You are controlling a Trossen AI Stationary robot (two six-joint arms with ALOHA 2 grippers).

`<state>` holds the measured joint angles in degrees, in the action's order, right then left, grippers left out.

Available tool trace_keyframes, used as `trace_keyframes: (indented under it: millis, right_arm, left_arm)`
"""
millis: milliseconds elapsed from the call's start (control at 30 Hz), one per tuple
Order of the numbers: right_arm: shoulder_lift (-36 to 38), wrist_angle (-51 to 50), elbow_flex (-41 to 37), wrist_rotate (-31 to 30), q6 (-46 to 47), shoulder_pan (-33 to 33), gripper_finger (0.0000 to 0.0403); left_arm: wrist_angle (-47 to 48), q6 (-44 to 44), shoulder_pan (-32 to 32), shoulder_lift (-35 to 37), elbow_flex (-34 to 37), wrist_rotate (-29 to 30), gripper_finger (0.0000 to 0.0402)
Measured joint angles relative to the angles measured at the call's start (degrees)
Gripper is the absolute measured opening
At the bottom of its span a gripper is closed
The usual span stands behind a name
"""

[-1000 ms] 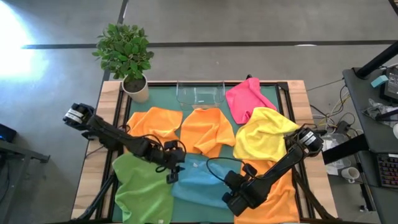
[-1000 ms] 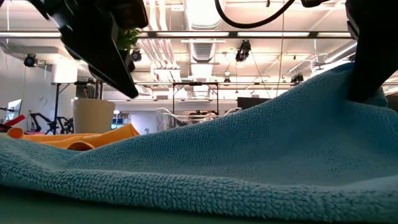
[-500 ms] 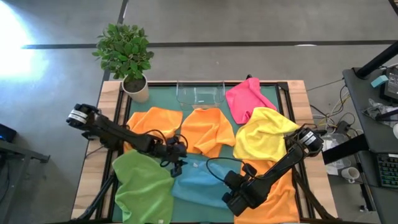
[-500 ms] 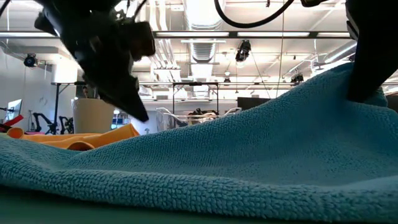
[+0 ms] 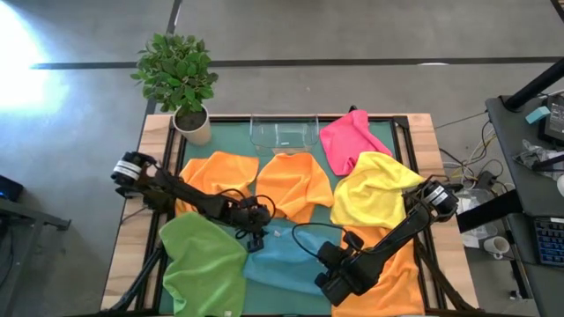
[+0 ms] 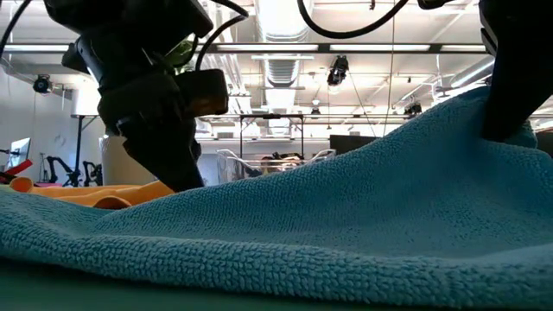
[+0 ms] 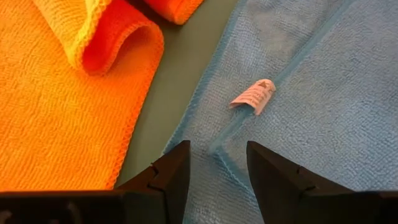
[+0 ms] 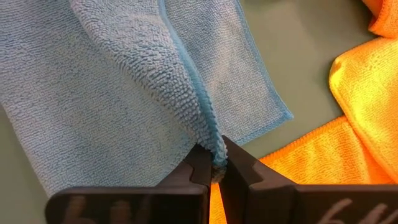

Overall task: Fold microfiber towels
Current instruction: Fold the blue microfiber towel

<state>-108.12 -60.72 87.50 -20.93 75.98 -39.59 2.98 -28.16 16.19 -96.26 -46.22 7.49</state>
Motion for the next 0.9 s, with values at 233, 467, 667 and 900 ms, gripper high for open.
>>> trace_keyframes:
  millis: [233,467,667,900]
  right_arm:
    - [0.00,0.05,0.00,0.00,-0.10,0.00,0.0009]
    - [0.00,-0.01,0.00,0.00,-0.12,0.00,0.0009]
    - [0.00,-0.07,-0.08,0.00,-0.11,0.00,0.0009]
    - [0.00,-0.06,-0.13,0.00,-0.12,0.00,0.0009]
  left_arm:
    - [-0.09,0.07,0.06,-0.83,0.07,-1.16,0.0127]
    - [-0.02,0.07,0.34,-0.82,-0.09,-1.25,0.0079]
    - [-0.07,0.09,1.44,-0.76,-0.39,-1.45,0.0051]
    - [-0.84,0.10,1.99,-0.64,-0.39,-1.43,0.0037]
